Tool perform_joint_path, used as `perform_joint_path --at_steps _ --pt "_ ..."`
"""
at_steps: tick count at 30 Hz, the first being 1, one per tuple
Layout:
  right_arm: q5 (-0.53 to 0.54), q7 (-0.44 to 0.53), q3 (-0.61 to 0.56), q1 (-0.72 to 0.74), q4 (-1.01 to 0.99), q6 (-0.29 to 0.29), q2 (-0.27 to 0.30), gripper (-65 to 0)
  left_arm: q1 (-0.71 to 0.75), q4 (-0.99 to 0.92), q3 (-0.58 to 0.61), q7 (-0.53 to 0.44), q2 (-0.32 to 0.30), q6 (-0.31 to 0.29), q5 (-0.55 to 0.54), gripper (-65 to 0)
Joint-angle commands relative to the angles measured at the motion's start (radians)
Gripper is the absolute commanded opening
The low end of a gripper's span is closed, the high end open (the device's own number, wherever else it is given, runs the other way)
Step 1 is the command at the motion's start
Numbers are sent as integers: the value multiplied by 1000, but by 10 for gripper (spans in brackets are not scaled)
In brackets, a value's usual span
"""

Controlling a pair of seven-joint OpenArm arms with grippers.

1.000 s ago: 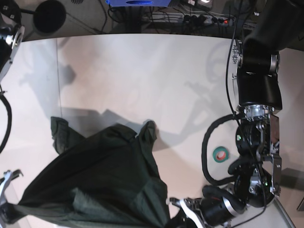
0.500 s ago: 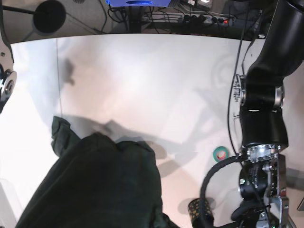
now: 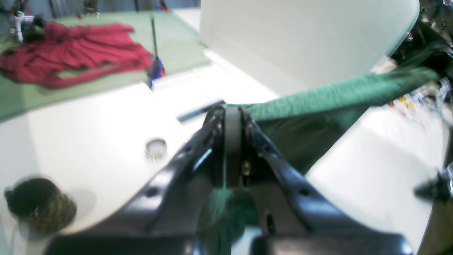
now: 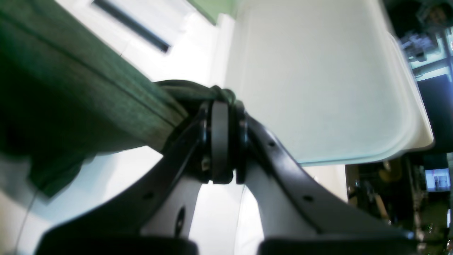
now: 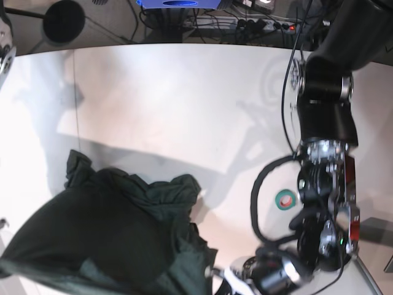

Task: Layout the t-shirt on the table in an organized manner, then fold the t-shirt properly
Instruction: 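Lift the shirt high with the left gripper and shake it out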

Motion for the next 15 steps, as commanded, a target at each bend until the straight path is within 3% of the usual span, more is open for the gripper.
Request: perform_joint_path --at_steps 1,4,9,12,15 --pt "-17 -1 18 0 10 -4 23 -645 -9 40 -9 -32 -11 4 -11 -650" --pt "-17 1 91 -49 6 -4 1 -645 66 97 -9 -30 -40 3 -6 -650" --pt "-17 -7 19 40 -42 -4 -23 -645 66 88 -7 -30 -77 3 -5 -650" --pt "-17 22 -68 110 -218 -4 -28 -645 46 -3 25 -30 -91 0 -3 -650" --pt "-17 122 -100 126 -439 -4 -48 -645 35 -115 128 -40 -129 0 -1 -650"
